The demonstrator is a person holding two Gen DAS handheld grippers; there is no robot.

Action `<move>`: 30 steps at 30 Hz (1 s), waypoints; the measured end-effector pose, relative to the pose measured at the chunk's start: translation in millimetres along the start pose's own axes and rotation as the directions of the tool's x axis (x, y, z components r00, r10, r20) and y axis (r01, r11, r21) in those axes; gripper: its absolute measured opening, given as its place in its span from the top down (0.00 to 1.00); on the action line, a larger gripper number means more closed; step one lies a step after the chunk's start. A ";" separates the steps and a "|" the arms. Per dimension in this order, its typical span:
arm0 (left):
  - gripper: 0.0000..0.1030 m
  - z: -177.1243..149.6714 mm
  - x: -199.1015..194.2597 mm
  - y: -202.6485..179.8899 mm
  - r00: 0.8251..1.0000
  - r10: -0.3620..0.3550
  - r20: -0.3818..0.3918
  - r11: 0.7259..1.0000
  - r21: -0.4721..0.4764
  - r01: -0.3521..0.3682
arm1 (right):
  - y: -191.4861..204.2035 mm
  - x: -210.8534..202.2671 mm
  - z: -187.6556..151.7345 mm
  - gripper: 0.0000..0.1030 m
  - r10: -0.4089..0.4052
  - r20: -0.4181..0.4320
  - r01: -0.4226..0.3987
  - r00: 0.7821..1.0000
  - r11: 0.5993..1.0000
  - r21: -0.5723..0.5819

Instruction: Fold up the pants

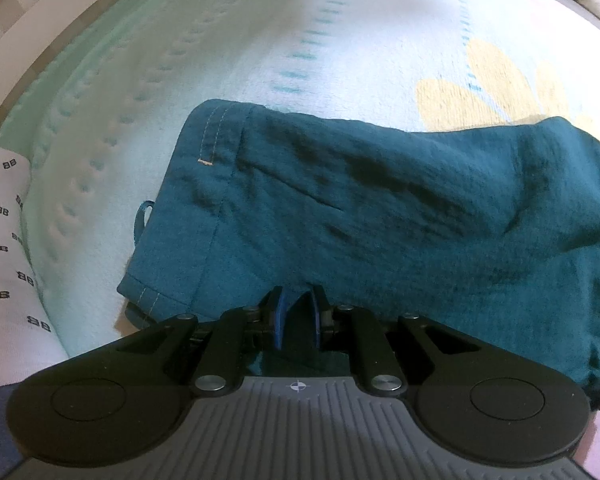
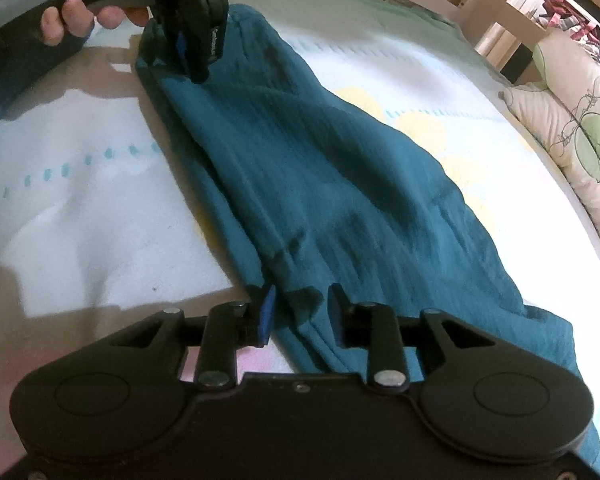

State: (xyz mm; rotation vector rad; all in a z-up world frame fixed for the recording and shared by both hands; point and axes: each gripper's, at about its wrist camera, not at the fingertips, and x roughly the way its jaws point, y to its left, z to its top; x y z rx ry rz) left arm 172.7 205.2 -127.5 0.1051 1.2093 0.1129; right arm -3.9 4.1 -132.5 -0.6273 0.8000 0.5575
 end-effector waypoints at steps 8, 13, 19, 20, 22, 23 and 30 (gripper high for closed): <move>0.86 1.4 0.2 0.8 1.000 -0.007 -0.006 1.000 -0.003 0.007 | 2.2 14.3 6.6 0.89 -0.017 -0.014 0.017 1.000 0.999 -0.033; 0.86 1.4 0.0 2.9 1.000 -0.023 -0.010 1.000 -0.003 0.023 | -26.8 -12.7 10.8 0.92 0.057 0.035 -0.061 0.998 0.988 0.142; 0.86 2.0 -4.5 0.4 1.000 -0.005 -0.014 1.000 -0.018 0.005 | -14.4 1.1 -4.6 0.91 0.133 -0.047 -0.127 0.990 0.987 0.102; 0.86 1.6 -9.5 -1.2 1.000 -0.001 -0.010 1.000 -0.023 0.001 | -13.3 2.4 -4.7 0.91 0.129 -0.048 -0.124 0.990 0.987 0.099; 0.86 1.1 -24.2 -6.9 1.000 -0.006 0.025 1.000 -0.015 0.006 | -16.7 -0.4 -2.0 0.87 0.129 -0.036 -0.124 0.991 0.986 0.111; 0.86 1.6 -33.4 -11.8 0.999 -0.008 0.050 1.000 -0.003 0.008 | -20.7 -4.0 -0.7 0.84 0.135 -0.024 -0.131 0.991 0.983 0.126; 0.86 28.1 -63.9 -57.3 0.981 -0.099 0.168 0.994 0.054 0.091 | -76.3 -31.4 6.8 0.71 0.147 0.070 -0.160 0.987 0.952 0.261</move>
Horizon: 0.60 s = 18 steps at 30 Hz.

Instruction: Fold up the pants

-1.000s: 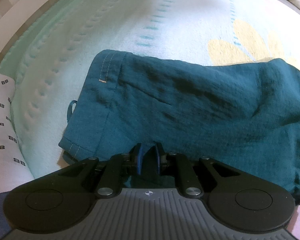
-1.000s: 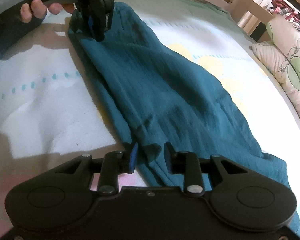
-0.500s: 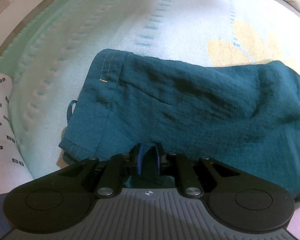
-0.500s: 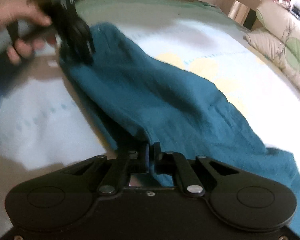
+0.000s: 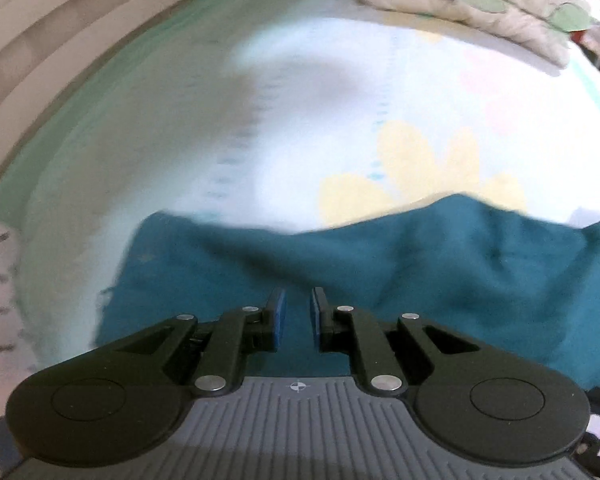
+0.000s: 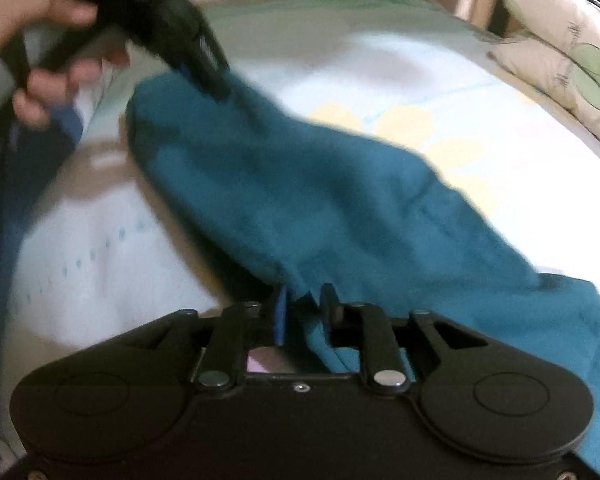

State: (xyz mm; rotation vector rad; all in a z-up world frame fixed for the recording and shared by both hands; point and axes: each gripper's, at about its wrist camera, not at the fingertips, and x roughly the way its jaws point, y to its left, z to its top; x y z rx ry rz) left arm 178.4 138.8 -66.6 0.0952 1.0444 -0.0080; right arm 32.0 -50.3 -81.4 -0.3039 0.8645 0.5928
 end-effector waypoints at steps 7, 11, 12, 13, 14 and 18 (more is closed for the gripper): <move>0.86 -11.0 32.1 -29.3 0.997 -0.041 -0.069 0.999 0.031 0.043 | -64.2 -8.6 21.2 0.69 0.036 0.037 -0.043 0.999 0.980 0.194; 0.86 -30.8 41.5 -33.1 0.994 -0.018 -0.106 0.998 0.054 0.023 | -89.5 11.7 36.6 0.69 -0.011 0.055 -0.002 0.998 0.974 0.227; 0.86 -35.9 45.2 -30.8 0.992 -0.018 -0.124 0.999 0.047 0.024 | -94.4 19.6 41.0 0.69 -0.014 0.054 0.001 0.998 0.972 0.236; 0.86 -43.1 47.7 -26.6 0.990 -0.023 -0.138 0.999 0.032 0.027 | -100.2 29.9 46.8 0.69 -0.009 0.052 -0.004 0.999 0.969 0.249; 0.86 -49.0 46.6 -23.7 0.992 -0.032 -0.119 0.999 0.018 0.034 | -102.8 37.9 51.7 0.69 -0.005 0.051 -0.009 0.999 0.966 0.257; 0.86 -59.6 41.9 -27.1 0.996 -0.013 -0.091 0.999 0.039 0.017 | -112.7 71.5 72.0 0.68 0.003 0.046 -0.015 0.999 0.969 0.245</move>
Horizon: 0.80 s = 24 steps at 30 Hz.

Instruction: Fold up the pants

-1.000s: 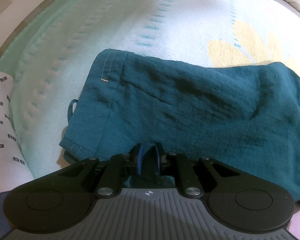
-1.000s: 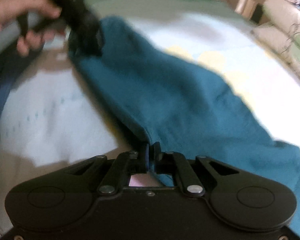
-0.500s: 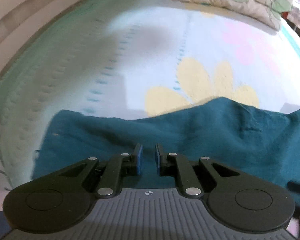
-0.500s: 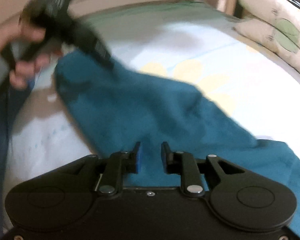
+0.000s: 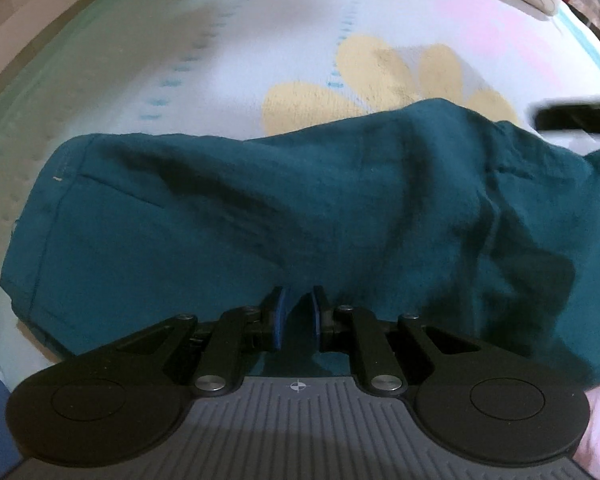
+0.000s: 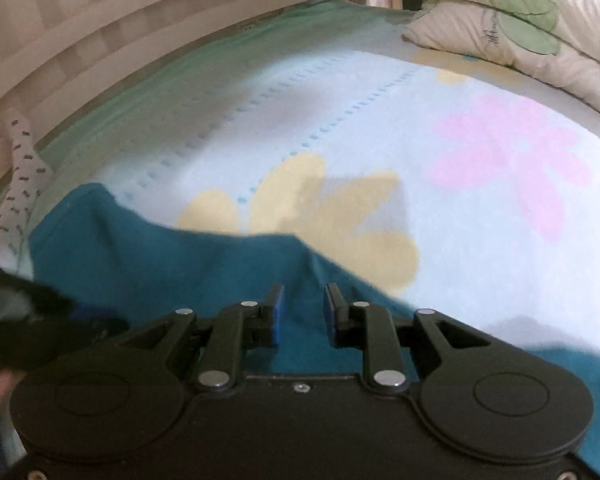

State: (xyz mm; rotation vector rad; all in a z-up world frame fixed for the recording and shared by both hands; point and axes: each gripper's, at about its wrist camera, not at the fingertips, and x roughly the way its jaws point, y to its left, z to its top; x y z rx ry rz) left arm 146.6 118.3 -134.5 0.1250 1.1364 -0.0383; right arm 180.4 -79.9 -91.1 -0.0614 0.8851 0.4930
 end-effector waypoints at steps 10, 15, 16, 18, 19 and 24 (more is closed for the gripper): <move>0.86 1.9 -2.5 -9.9 0.999 0.039 0.022 0.999 0.034 -0.040 | -9.5 50.4 5.3 0.56 0.053 -0.081 -0.056 0.995 0.998 -0.031; 0.86 3.8 -2.2 -3.8 1.000 0.016 0.015 1.000 -0.003 -0.016 | 0.9 51.7 -12.0 0.74 0.095 -0.138 -0.105 0.986 0.992 -0.070; 0.86 4.2 -2.9 -2.7 1.000 0.012 0.014 1.000 -0.009 -0.012 | 4.1 47.8 -15.1 0.74 0.104 -0.141 -0.117 0.985 0.989 -0.088; 0.86 4.6 -2.9 -0.7 1.000 0.006 0.014 1.000 -0.020 -0.006 | 10.0 41.8 -21.0 0.74 0.105 -0.142 -0.124 0.984 0.984 -0.131; 0.86 5.1 -2.3 0.1 1.000 0.006 0.013 1.000 -0.021 -0.005 | 10.0 41.1 -20.8 0.73 0.097 -0.140 -0.117 0.985 0.983 -0.140; 0.86 5.8 -3.4 -1.5 1.000 0.013 0.012 1.000 -0.019 -0.013 | -5.3 50.2 -2.7 0.68 0.102 -0.125 -0.111 0.987 0.991 -0.068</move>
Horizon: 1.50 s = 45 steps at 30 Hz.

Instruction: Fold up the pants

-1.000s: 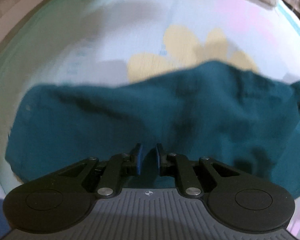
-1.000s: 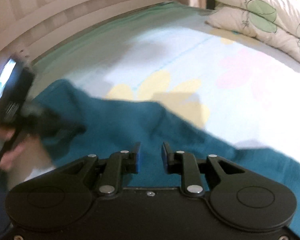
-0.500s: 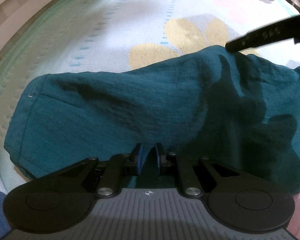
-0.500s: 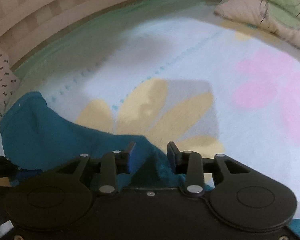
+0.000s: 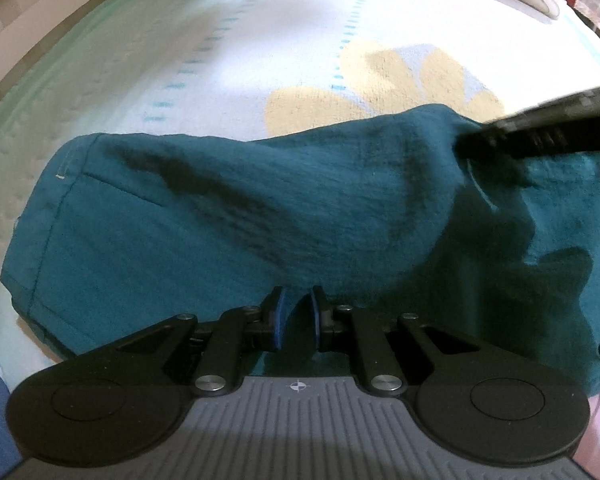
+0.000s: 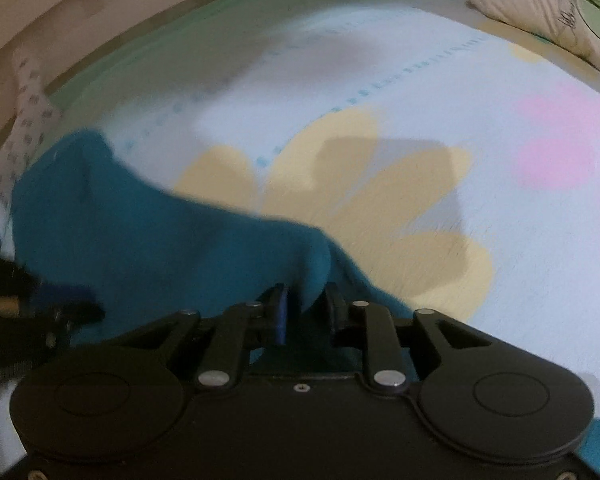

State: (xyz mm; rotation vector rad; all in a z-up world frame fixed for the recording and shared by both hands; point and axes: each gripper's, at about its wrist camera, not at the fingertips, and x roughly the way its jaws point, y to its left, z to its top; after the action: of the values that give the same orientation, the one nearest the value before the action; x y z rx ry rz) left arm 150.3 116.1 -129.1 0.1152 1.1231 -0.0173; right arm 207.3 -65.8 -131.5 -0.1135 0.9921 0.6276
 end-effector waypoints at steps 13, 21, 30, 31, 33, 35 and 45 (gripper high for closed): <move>0.86 -3.8 0.2 -2.9 1.000 -0.002 0.010 1.000 -0.006 0.002 | -24.4 9.1 8.4 0.53 0.139 0.002 -0.138 0.990 0.979 0.151; 0.86 -4.8 -15.3 -1.5 0.994 0.061 0.090 0.998 0.019 -0.063 | 1.4 -5.4 14.6 0.93 -0.040 0.068 0.037 0.997 0.998 0.044; 0.86 -16.0 -7.7 18.3 0.995 0.094 0.023 0.995 -0.021 -0.094 | -10.9 20.2 35.2 0.93 -0.114 0.061 0.109 0.992 0.991 0.078; 0.86 -17.0 -7.8 15.8 0.994 0.103 0.023 0.995 -0.010 -0.103 | -11.8 26.4 34.3 0.92 -0.103 0.034 0.100 0.994 0.992 0.081; 0.86 -18.4 -8.9 12.5 0.993 0.114 0.026 0.993 0.014 -0.114 | -13.1 23.1 31.9 0.84 -0.104 0.054 0.099 0.993 0.991 0.090; 0.86 -18.1 -11.5 15.4 0.993 0.116 0.021 0.993 0.024 -0.116 | -17.0 8.3 33.3 0.80 -0.104 0.078 0.093 0.991 0.986 0.141; 0.86 -11.3 -15.8 43.9 0.991 0.127 -0.041 0.992 -0.020 -0.128 | 25.8 -69.4 -34.6 0.73 -0.051 0.037 0.051 0.998 0.999 0.012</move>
State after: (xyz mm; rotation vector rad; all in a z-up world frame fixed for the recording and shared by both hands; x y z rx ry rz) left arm 136.4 160.1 -116.1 0.1672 1.1537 0.1121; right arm 140.6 -88.0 -89.8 -0.1165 0.9540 0.5756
